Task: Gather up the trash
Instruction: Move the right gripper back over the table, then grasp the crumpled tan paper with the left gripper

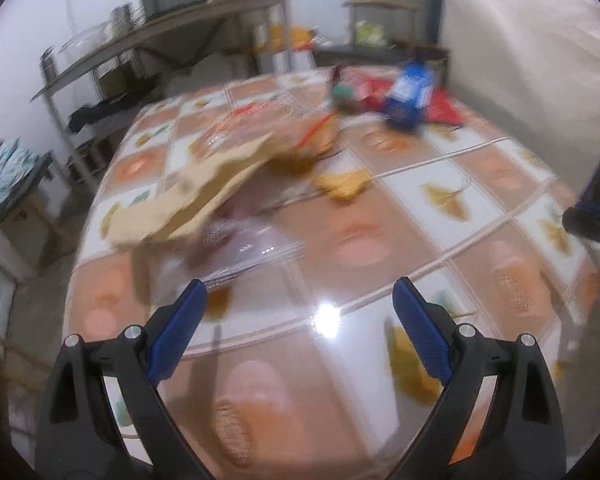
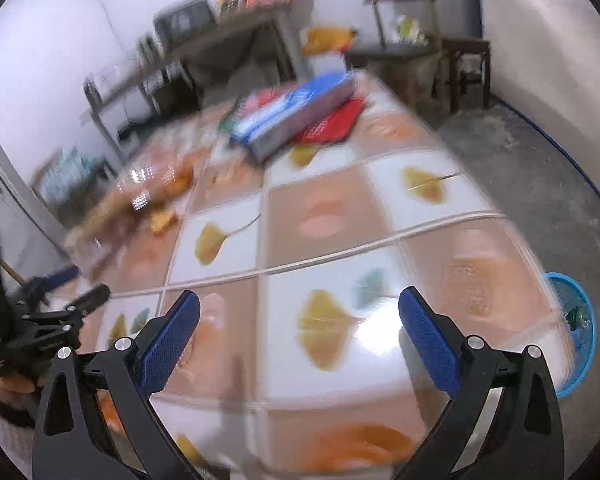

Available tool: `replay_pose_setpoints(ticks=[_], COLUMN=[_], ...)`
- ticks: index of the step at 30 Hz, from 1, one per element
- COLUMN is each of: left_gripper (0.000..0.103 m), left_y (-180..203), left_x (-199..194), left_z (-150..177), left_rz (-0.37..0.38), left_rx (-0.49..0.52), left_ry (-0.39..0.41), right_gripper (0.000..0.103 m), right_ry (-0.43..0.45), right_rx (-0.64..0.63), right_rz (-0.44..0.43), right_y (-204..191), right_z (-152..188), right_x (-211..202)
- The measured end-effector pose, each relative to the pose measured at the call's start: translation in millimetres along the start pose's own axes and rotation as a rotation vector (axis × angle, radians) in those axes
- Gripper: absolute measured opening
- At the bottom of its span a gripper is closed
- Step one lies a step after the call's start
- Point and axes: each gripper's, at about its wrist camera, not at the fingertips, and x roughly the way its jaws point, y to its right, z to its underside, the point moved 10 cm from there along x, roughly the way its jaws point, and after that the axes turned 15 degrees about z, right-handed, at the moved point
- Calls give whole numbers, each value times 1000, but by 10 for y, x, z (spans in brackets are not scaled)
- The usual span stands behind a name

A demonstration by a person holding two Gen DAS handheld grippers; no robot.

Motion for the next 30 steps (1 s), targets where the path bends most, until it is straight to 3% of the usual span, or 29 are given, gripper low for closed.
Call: replay_pose_setpoints(ticks=[3,6,14,16,21,26,30], left_gripper=[90,95,95,96,96,96,96], left_y=[-213,-334,-355,-363,-342,-273,-165], left_x=[74,79,86,75,24,-67,-482], left_z=[91,136,205,225,272,285,-181], left_rz=[-39,-20,-23,-34,-39,31,118], left_rx=[-58,-133,-169,-188,-169,-88,-6], left_ry=[-42,-47,-55,-66,-42,-145,44], right_gripper=[97,97,97,97,97,97,97], right_ry=[-72,-61,-29,-19,-13,14,24], right_rx=[-28,-58,-166,-157,-154,-154,-157], right_rz=[-14,30,198,202,204,198,193], right_y=[-330,-522,-591,-589,-576,-569,-569], right_z=[14,-39,-78,-81,-85,-82,-82], right_x=[240,277,380,372,355,352,347])
